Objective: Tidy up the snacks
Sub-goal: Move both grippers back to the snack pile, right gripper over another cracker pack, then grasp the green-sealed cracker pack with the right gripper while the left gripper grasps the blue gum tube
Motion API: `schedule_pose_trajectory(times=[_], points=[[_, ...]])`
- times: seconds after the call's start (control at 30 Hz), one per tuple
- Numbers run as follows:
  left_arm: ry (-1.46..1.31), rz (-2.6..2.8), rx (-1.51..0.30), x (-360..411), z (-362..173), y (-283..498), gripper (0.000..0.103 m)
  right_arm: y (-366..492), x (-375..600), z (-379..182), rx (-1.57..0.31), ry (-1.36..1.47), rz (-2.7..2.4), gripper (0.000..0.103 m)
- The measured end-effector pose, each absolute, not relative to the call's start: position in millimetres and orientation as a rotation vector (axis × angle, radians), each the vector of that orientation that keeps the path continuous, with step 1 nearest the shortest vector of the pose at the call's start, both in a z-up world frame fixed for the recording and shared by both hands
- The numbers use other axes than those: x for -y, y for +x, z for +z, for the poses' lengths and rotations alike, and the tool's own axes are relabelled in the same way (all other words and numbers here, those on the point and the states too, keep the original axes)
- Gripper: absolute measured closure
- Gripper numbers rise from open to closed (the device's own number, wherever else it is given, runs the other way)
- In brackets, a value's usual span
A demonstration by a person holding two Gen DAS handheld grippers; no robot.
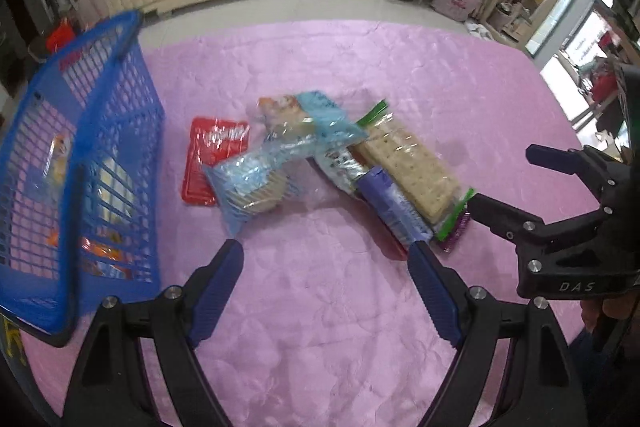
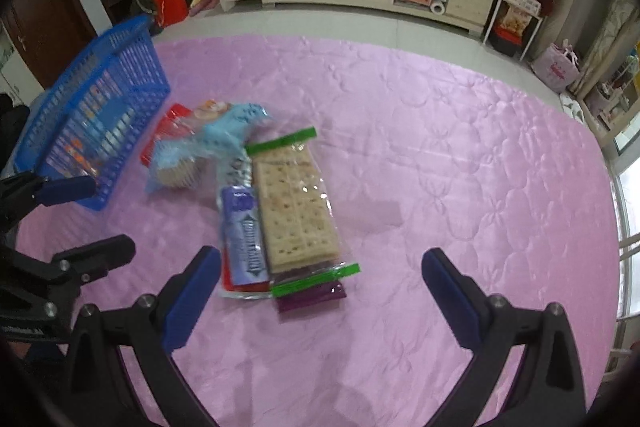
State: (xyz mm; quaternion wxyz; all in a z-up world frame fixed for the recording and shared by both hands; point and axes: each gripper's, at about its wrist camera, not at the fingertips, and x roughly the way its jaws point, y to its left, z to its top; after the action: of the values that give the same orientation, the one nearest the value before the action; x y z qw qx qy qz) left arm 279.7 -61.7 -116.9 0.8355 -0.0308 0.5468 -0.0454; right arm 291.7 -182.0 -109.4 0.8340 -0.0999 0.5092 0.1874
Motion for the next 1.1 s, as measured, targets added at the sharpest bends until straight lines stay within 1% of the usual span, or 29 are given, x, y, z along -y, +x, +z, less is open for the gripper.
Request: schedule_pose_trajectory(times=[0.33,0.6,0.67,0.7,0.73,0.77,0.97,1.1], points=[[-0.033,-0.047,-1.186,59,-153,295,0.021,314,165,-158,-1.101,-0.352,0.367,0.002],[-0.049,-0.039,-1.201,53,-158,295,0.021,319,152,-171,-1.088,-0.365,0.400,0.003],[-0.037,-0.034,-1.200,51,-155,293,0.021,320,149,-173,-1.084,-0.342,0.436,0.020],[-0.030,-0.032,-1.197,49,-151,290,0.021,320,151,-172,-1.083,-0.314,0.452,0.025],[-0.023,-0.030,-1.194,48,-149,289,0.021,321,153,-170,-1.084,-0.278,0.466,0.037],[-0.014,-0.027,-1.191,48,-147,288,0.021,321,156,-169,-1.084,-0.249,0.469,0.045],[0.003,-0.028,-1.176,55,-134,287,0.021,316,165,-163,-1.076,-0.183,0.474,0.045],[0.023,-0.054,-1.170,73,-129,293,0.021,312,174,-148,-1.055,-0.158,0.467,0.045]])
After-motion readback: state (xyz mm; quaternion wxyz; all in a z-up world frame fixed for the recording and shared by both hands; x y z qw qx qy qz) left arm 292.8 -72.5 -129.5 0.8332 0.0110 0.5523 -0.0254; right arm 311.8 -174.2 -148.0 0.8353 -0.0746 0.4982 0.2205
